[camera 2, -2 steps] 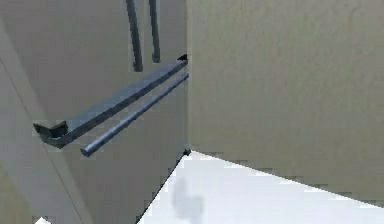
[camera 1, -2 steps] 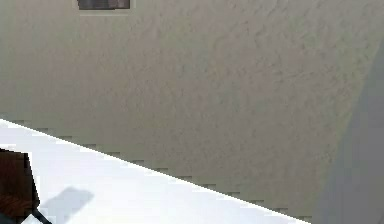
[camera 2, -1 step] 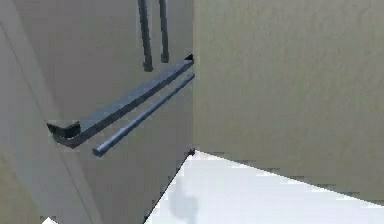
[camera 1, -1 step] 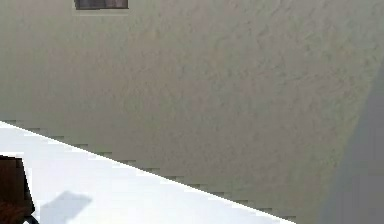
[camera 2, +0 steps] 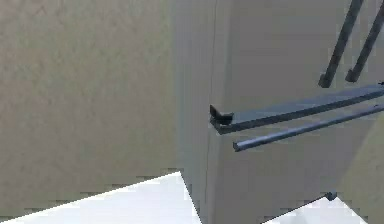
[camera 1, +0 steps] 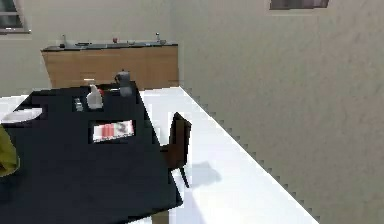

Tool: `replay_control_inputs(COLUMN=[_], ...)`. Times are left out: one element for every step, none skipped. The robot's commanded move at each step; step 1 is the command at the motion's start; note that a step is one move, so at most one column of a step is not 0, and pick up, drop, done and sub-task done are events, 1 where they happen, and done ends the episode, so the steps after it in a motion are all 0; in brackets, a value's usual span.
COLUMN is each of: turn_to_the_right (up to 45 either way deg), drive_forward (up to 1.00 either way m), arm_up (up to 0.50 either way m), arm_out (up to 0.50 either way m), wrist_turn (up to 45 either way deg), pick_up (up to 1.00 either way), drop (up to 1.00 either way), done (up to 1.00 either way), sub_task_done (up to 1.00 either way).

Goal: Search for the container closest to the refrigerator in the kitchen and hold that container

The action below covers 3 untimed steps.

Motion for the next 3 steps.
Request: replay_control_inputs(turn_to_the_right=[-45.0, -45.0, -18.0], drive_forward=[0.00, 0.00, 0.00], arm_up=[0.00, 0.00, 0.00], arm_out=[0.00, 0.00, 0.00], wrist_turn=[0.0, 0.0, 0.0], pick_up=[0.00, 0.00, 0.00], drop=[0.00, 0.00, 0.00], done=[0.00, 0.00, 0.00], sub_task_done=[0.00, 0.00, 0.00])
